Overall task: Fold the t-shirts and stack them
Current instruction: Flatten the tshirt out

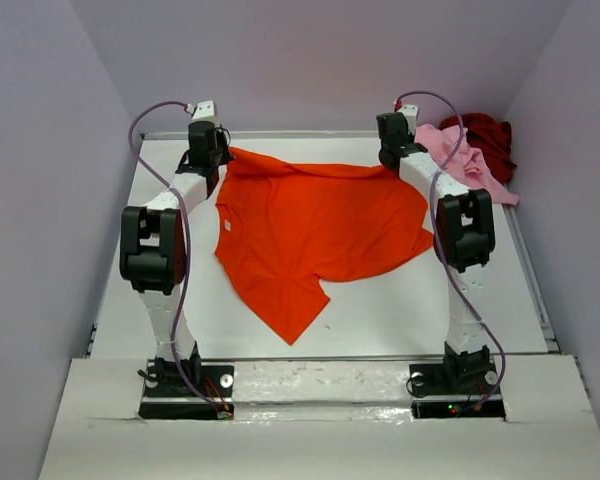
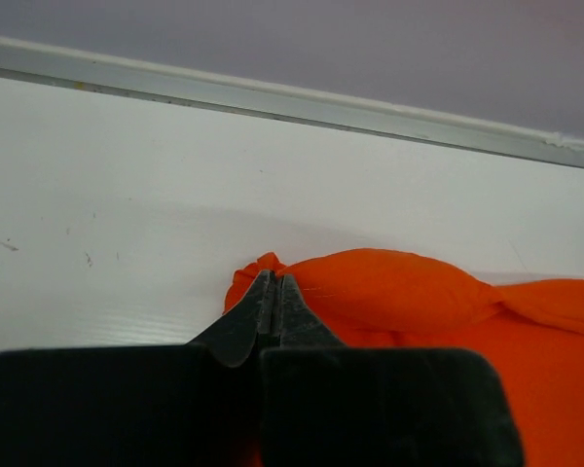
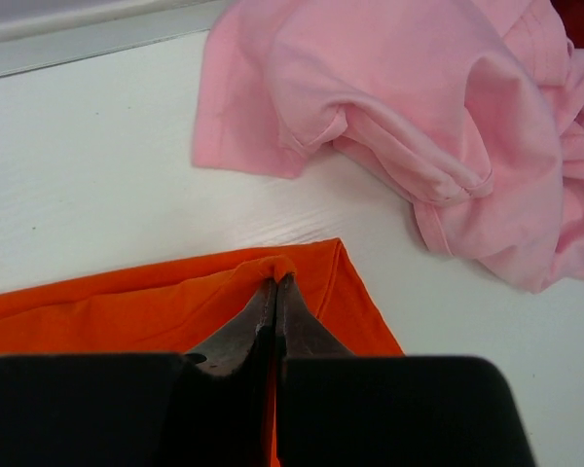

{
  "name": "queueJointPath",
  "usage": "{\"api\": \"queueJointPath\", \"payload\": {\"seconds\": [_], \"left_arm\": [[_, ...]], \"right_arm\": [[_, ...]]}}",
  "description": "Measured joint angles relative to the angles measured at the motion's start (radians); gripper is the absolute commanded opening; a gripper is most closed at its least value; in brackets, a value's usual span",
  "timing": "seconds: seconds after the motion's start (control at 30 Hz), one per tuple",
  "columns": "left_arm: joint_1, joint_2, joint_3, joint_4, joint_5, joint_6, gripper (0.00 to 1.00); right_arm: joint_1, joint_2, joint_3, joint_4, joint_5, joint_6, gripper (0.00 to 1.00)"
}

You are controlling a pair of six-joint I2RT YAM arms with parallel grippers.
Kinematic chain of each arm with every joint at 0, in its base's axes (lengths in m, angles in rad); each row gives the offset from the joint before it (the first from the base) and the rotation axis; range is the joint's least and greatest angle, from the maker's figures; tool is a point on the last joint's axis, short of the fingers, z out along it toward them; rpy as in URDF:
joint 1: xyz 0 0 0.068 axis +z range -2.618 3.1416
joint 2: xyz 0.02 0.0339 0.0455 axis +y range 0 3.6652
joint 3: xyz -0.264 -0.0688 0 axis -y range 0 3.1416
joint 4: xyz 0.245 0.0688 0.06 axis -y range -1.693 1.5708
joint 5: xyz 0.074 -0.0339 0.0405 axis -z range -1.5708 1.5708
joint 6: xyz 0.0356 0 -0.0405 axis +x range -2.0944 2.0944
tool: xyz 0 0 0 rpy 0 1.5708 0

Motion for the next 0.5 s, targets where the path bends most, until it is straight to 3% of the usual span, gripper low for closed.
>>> {"api": "queueJointPath", "payload": {"seconds": [0.5], "left_arm": [[-0.024,-0.258,-0.072,-0.194,0.113,-0.051,0.00]], "right_arm": [[0.000,-0.409,-0.330,-0.124,-0.143,0.122,0.00]]}}
